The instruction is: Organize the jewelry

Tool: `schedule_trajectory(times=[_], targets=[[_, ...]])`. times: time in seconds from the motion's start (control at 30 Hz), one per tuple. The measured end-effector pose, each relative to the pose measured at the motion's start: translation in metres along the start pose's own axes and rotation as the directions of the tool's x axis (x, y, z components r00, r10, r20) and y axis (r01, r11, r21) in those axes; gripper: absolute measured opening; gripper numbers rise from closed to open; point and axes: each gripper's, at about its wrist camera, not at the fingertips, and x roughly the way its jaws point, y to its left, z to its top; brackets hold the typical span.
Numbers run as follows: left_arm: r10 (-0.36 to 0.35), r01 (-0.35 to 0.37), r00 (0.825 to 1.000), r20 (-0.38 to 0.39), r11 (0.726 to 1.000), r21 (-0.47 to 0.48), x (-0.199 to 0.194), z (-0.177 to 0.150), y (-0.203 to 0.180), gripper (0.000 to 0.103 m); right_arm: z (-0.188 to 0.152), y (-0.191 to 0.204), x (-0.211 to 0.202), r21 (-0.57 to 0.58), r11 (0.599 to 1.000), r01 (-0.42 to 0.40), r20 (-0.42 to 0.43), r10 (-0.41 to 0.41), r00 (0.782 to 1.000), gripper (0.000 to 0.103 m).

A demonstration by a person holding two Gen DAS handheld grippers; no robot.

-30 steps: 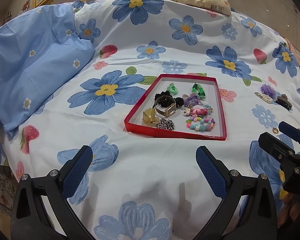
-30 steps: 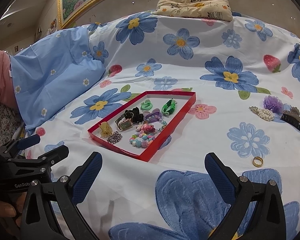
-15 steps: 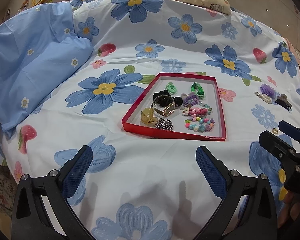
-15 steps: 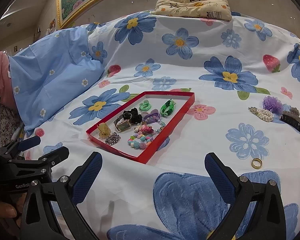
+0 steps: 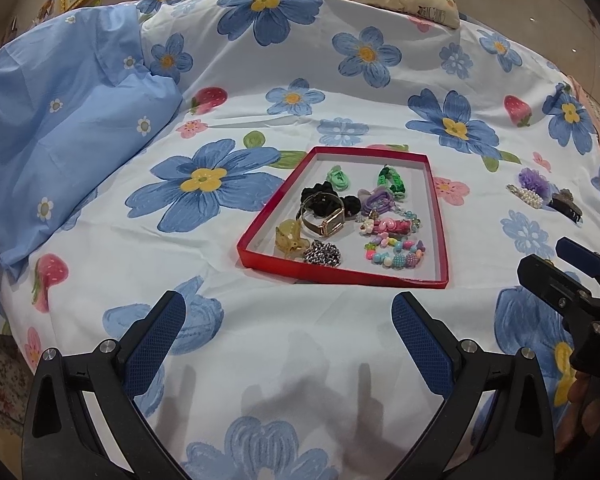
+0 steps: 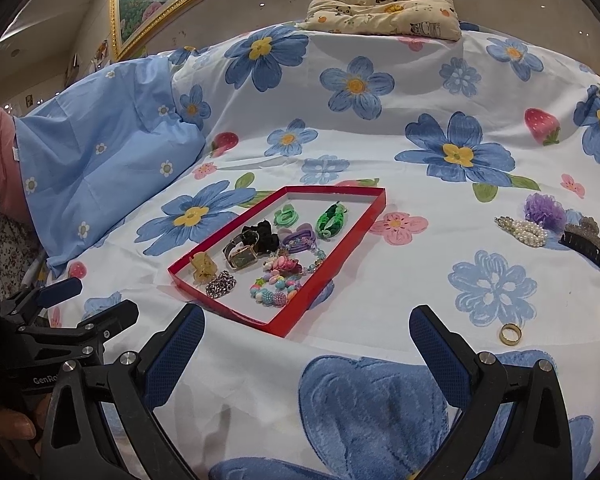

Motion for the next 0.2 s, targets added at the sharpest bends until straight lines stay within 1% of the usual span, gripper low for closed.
schedule_trajectory(times=[0.2], targets=[[-0.005,0.005,1.000,-0.004,1.000,0.008,0.0050,0.0073,-0.0029,0.103,0.0014,-0.0004,0.0011,0.001,1.000,-0.002,-0.002,0.002,1.000,0.103]])
